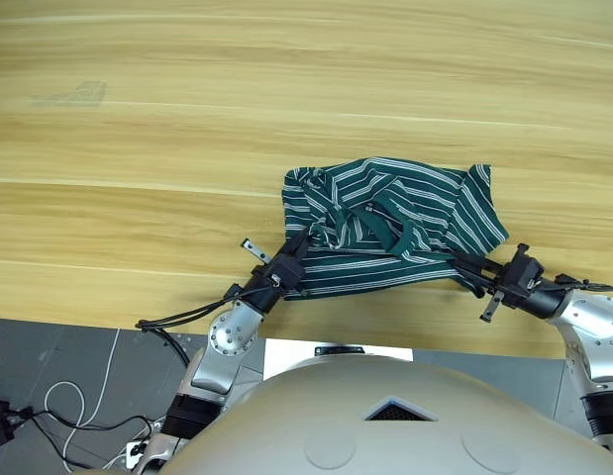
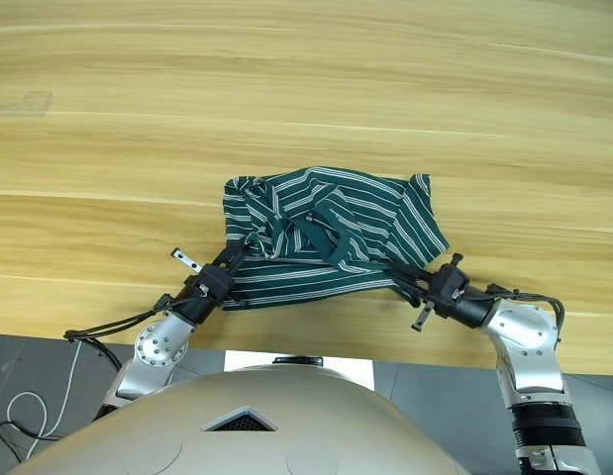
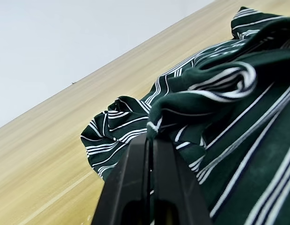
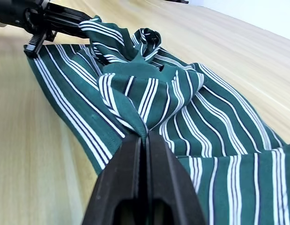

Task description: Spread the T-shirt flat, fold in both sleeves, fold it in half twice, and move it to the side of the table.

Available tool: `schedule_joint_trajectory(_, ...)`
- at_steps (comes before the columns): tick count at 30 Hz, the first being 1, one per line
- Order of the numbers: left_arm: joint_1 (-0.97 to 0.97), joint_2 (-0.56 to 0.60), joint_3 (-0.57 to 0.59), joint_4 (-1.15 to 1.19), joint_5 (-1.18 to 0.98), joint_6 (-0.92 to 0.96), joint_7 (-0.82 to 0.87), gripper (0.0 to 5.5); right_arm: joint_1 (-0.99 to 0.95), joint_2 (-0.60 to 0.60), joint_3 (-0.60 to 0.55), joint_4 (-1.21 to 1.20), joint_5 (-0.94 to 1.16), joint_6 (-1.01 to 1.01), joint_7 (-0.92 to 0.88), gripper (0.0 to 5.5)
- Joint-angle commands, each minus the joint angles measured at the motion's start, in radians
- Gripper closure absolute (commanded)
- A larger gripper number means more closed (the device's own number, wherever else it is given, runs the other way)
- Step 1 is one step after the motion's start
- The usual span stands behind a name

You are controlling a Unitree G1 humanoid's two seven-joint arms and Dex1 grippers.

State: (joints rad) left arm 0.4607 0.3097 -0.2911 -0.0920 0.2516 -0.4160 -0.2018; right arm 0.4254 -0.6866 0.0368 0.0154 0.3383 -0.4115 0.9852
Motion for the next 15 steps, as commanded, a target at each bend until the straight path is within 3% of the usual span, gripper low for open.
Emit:
schedule_joint_trajectory(1, 0.005, 0.002, 0.000, -0.003, 0.009, 0.003, 0.003, 5.50, 0.029, -0.013, 0.012, -0.026, -0.062, -0.014, 0.006, 5.49)
schedule_joint_trajectory(3, 0.005, 0.003, 0.001, -0.004, 0.011, 0.004, 0.003, 5.50, 0.045, -0.015, 0.022, -0.039, -0.082, -0.046, 0.019, 5.49)
schedule_joint_trajectory(15, 0.009, 0.009, 0.000, -0.013, 0.016, 0.006, -0.001, 5.50, 0.051, -0.020, 0.028, -0.039, -0.121, -0.078, 0.030, 3.24)
